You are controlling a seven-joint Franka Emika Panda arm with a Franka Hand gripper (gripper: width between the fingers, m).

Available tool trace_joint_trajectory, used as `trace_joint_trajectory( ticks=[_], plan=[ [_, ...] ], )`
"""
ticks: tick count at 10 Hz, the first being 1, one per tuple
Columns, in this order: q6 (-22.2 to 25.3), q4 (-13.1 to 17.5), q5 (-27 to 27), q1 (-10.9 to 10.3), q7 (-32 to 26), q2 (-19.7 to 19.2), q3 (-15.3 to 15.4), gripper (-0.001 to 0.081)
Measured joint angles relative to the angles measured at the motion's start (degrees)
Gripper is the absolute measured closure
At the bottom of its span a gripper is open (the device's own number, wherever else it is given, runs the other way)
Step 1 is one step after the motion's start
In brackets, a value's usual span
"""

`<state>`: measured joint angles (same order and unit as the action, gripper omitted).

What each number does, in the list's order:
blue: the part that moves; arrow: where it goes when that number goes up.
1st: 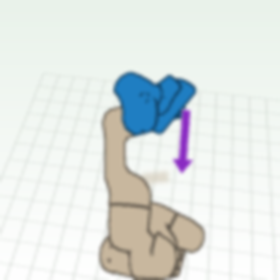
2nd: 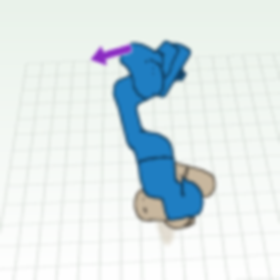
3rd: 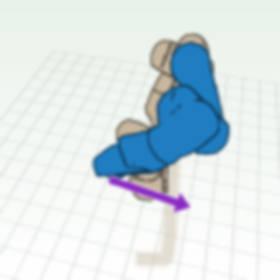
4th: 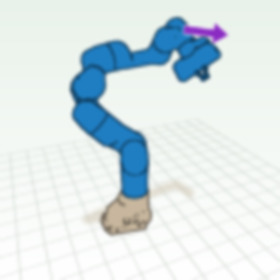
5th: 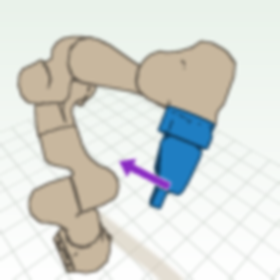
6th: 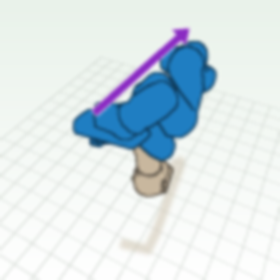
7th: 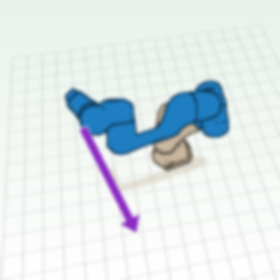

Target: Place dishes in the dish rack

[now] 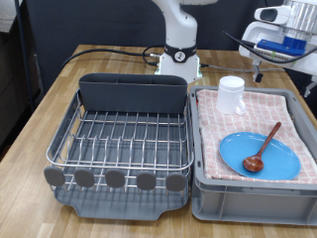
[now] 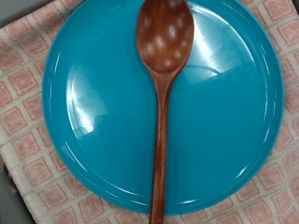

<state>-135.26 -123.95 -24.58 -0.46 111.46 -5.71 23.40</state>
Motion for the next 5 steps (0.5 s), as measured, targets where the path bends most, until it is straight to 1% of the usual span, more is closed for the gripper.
trace_joint_trajectory(
  ticks=[2, 5],
  plan=[
    [-0.1, 1.3, -2.6, -1.3, 2.0, -2.5, 0.1, 0.0004],
    [-0.9, 1.2, -5.2, -2.3, 4.4, -4.5, 0.0, 0.0004]
  ],
)
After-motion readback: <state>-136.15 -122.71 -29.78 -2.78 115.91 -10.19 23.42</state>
